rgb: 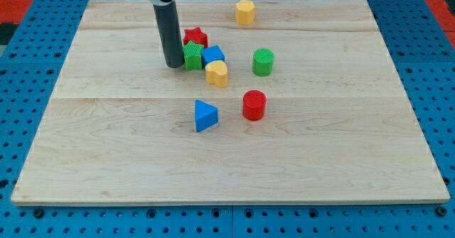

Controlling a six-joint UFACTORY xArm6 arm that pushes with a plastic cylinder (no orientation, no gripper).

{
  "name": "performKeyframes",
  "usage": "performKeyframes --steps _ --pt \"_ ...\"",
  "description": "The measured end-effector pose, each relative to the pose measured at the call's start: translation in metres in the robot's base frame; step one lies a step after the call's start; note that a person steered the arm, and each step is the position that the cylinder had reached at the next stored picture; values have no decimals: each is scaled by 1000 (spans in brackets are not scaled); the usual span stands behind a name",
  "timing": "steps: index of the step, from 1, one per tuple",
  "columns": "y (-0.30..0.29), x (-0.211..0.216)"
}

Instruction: Move blue triangle slightly up

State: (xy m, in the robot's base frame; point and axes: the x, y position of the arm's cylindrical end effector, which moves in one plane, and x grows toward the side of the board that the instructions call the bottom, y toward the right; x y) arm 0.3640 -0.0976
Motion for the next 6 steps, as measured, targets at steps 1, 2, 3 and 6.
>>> performKeyframes --steps 1,2,3,6 --pt "-22 25" --pt "-28 72" --pt "-19 113" --pt "47 155"
